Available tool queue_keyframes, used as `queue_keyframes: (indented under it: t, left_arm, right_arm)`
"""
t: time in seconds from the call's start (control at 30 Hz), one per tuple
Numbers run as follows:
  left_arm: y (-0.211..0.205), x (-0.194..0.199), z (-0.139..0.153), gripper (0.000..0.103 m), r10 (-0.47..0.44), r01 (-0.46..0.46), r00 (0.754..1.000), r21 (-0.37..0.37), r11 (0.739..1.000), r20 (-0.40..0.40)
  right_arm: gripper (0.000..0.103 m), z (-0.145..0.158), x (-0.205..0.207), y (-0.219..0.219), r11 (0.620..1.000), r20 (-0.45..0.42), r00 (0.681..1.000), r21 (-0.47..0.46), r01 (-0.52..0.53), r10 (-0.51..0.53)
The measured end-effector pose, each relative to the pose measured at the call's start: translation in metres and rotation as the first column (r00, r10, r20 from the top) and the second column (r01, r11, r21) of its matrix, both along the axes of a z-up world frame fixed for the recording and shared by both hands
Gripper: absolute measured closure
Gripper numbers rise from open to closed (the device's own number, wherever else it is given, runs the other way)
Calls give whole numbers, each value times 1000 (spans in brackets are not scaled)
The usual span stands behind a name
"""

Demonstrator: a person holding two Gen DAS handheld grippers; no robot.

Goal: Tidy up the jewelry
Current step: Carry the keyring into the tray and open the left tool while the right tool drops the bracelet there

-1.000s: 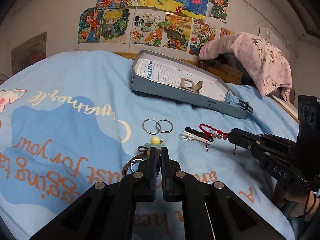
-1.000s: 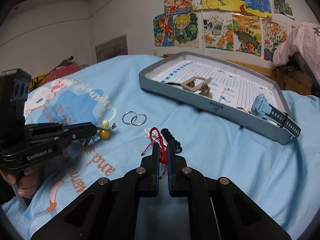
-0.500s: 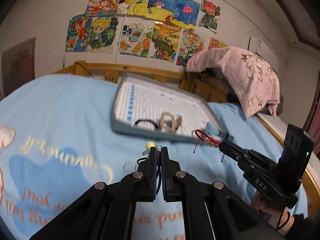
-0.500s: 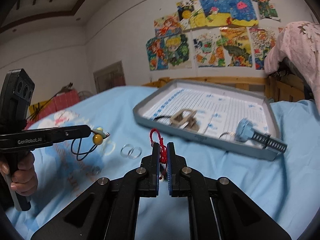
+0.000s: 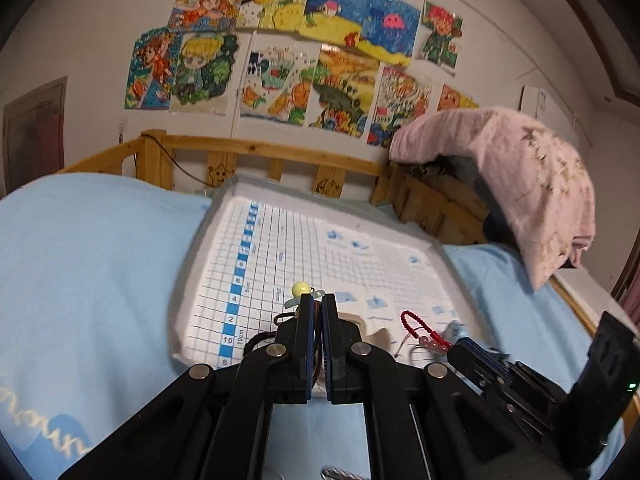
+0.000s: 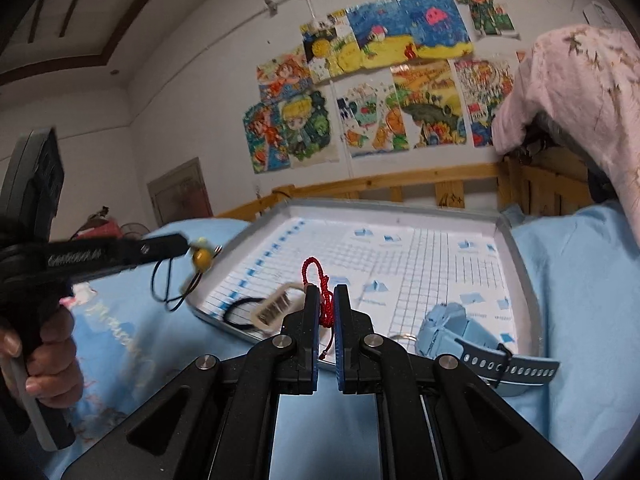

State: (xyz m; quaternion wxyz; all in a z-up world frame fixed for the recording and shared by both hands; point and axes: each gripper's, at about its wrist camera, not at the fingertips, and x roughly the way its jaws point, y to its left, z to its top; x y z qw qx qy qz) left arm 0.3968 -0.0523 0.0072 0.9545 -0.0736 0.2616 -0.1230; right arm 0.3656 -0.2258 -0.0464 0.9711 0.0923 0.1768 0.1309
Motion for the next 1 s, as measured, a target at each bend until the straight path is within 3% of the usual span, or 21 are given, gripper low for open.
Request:
queue_keyframes:
  t: [0.33, 0.67, 0.73, 0.83, 0.87, 0.9, 1.0]
  left_arm:
    - [-6, 18, -47, 98, 7, -3, 996, 45, 999, -86]
    - [1, 5, -42, 97, 31, -30, 996, 9, 1000, -79]
    - [1, -2, -38, 92, 31, -30, 998, 15, 999, -63]
    - [-1, -11, -31, 65, 33, -31, 999, 35, 999, -39]
    - [-2, -16, -27, 53, 41, -39, 999, 40, 998, -25]
    - [-1, -19, -24, 48, 45, -44, 999, 40, 998, -14]
    - [1, -32, -11, 45, 50, -50, 999, 29, 998, 13]
  right_arm:
    - [97, -31, 38, 9, 1000, -156, 988, -12, -1, -1]
    - [96, -34, 31, 5, 1000, -147, 989, 11, 17, -15]
    - [95, -29, 25, 2, 999, -128, 991, 16, 28, -26]
    - [89, -22, 17, -1, 999, -112, 993, 21, 44, -41]
    - [78, -20, 15, -3, 998, -103, 994, 27, 50, -47]
    - [68, -17, 11, -6, 998, -95, 994, 33, 58, -55]
    - [67, -10, 4, -12, 997, -75, 995, 42, 72, -69]
